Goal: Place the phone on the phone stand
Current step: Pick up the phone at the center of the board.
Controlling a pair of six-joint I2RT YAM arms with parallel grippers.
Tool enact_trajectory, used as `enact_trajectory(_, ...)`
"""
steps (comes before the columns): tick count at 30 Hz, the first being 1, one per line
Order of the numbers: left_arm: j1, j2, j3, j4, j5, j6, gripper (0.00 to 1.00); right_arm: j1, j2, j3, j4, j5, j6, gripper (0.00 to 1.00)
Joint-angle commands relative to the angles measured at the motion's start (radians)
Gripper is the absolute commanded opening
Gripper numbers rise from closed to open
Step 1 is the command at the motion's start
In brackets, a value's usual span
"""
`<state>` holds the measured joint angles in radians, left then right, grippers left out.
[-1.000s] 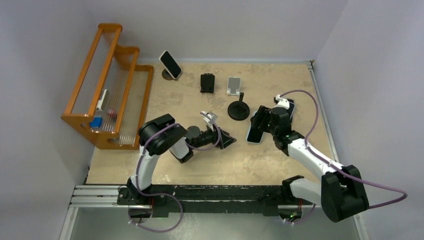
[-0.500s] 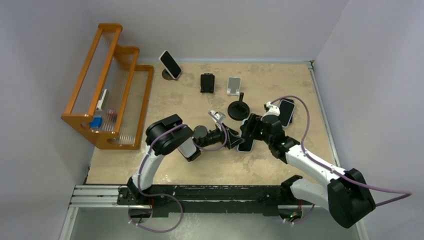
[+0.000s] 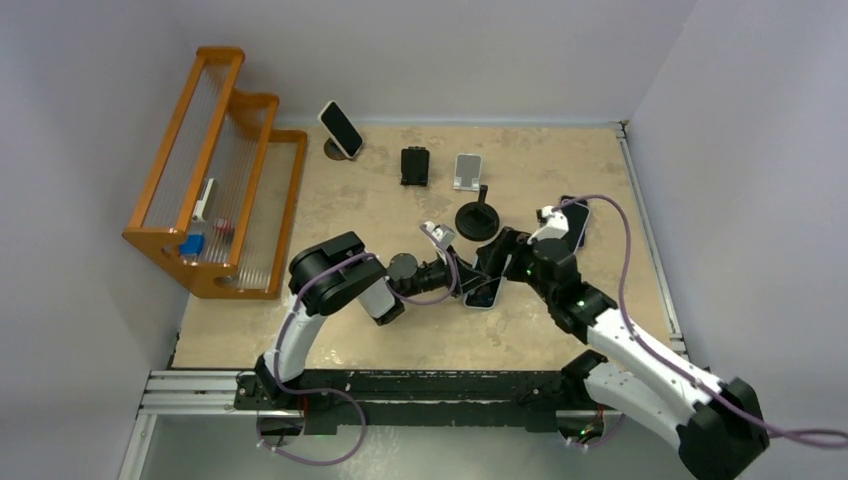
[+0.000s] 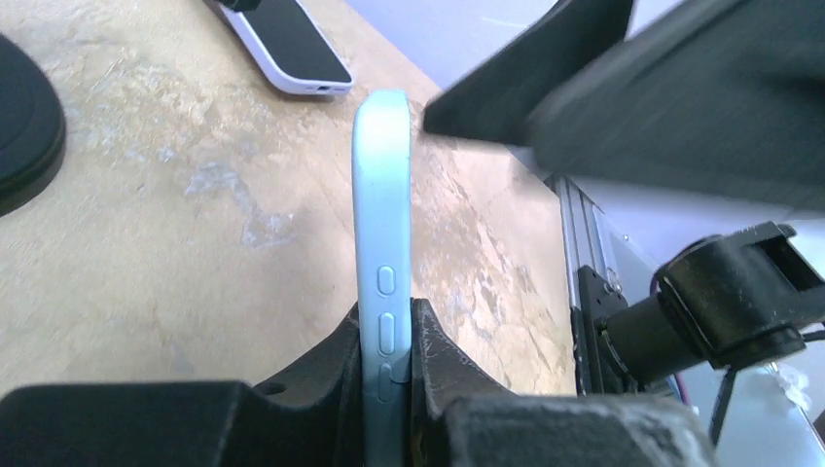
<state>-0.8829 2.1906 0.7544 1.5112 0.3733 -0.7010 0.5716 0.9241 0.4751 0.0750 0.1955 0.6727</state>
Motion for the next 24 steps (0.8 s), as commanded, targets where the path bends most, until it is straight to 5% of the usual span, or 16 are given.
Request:
enact_trajectory(1, 0.065, -0.09, -0.104, 0.079, 0.072, 0.045, 0.0, 0.006, -0.19, -0.013, 0.085, 0.011, -0.08, 0.99)
enact_trajectory(6, 0.248, -0.225, -0.207, 0.152, 0.219, -0.101, 0.0, 0.004, -0.305, -0.088, 0.271, -0.233, -0.216, 0.95)
enact_trajectory(11, 0.387, -0.339, -0.226, 0.232, 0.354, -0.285, 0.0, 0.007, -0.193, -0.124, 0.494, -0.54, -0.287, 0.8)
enact_trajectory(24, 0.43, -0.571, -0.177, 0.243, 0.488, -0.534, 0.0, 0.03, -0.024, -0.127, 0.716, -0.609, -0.258, 0.71)
